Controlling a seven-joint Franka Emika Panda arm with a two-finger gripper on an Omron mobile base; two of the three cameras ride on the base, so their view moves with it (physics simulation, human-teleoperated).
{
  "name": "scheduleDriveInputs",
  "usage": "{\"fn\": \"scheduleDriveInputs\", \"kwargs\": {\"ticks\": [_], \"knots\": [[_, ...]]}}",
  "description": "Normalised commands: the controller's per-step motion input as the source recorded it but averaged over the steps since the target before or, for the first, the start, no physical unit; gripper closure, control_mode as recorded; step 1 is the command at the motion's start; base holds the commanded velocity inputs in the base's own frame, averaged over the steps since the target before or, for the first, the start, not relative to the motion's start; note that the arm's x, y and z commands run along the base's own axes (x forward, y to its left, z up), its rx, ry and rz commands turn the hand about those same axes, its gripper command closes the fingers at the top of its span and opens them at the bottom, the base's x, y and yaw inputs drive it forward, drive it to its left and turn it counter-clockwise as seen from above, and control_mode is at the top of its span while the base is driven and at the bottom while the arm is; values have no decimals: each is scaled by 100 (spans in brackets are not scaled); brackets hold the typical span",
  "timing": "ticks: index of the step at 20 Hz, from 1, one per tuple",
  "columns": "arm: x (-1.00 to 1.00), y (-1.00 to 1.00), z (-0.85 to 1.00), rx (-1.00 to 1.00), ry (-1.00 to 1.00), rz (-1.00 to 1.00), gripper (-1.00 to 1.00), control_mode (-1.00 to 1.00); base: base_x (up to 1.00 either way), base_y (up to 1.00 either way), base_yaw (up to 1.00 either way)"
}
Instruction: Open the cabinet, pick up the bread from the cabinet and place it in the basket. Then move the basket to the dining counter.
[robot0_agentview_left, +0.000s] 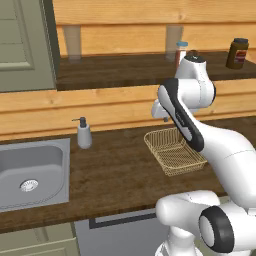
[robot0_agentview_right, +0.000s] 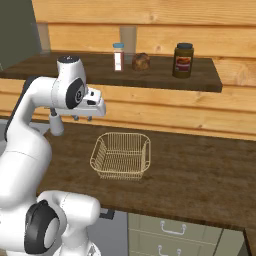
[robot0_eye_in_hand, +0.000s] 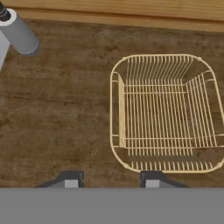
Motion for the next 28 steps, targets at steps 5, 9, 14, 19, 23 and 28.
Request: {"fn": "scheduleDriveInputs", "kwargs": {"ticks": [5,9,14,19,23,28], "knots": [[0,-16,0,0,1,-7,-100,-100,0,0,0],[2,-43,19,11,0,-28,-100,-100,0,0,0],[-1,-39,45,17,-12,-24,-100,-100,0,0,0],[0,-21,45,9,-13,-34,-100,-100,0,0,0],[12,-29,41,4,-8,-39,-100,-100,0,0,0],[22,-40,37,11,-4,-35,-100,-100,0,0,0]]}}
